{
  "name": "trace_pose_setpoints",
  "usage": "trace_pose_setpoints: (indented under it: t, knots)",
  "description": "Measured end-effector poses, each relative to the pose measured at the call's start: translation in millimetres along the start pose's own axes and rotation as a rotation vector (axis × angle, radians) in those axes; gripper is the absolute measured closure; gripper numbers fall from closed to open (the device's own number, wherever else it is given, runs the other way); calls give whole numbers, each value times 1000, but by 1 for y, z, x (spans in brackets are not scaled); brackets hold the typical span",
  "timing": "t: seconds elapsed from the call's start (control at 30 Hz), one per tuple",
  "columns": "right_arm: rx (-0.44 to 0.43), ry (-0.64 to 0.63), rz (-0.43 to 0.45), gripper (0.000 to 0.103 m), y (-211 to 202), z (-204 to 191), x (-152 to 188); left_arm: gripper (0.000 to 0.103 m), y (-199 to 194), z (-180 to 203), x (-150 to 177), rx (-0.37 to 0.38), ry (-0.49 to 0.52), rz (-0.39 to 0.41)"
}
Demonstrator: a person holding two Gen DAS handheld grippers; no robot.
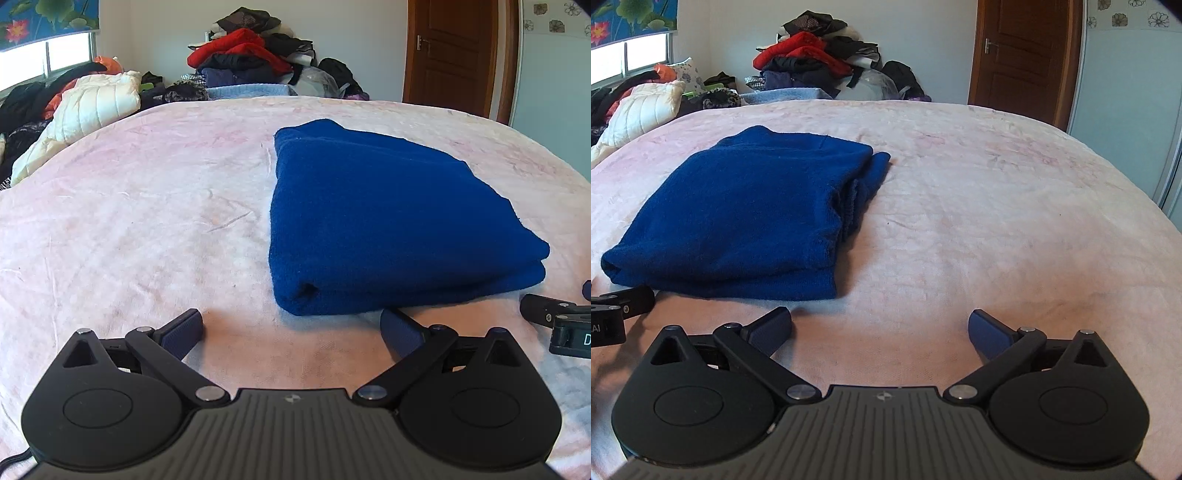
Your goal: Fold small clothes
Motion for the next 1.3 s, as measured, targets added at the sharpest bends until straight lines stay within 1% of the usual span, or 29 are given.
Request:
trace_pose_setpoints:
  t: [0.33,1.3]
  knots:
    - [-14,4,5,1,1,0,2,0,-1,2,0,0,-3,2]
    - [-14,4,6,1,0,-1,2,0,-1,2,1,-1,-3,3]
Point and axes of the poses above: each gripper's, at about its wrist camera, not at the fingertips, and y roughly the way its jaws point, z to its right, x to its underside, the point moved 7 cm from there along y, roughly the way its jaws point, and after that the axes turned 14 degrees about z, right-handed, at the moved point
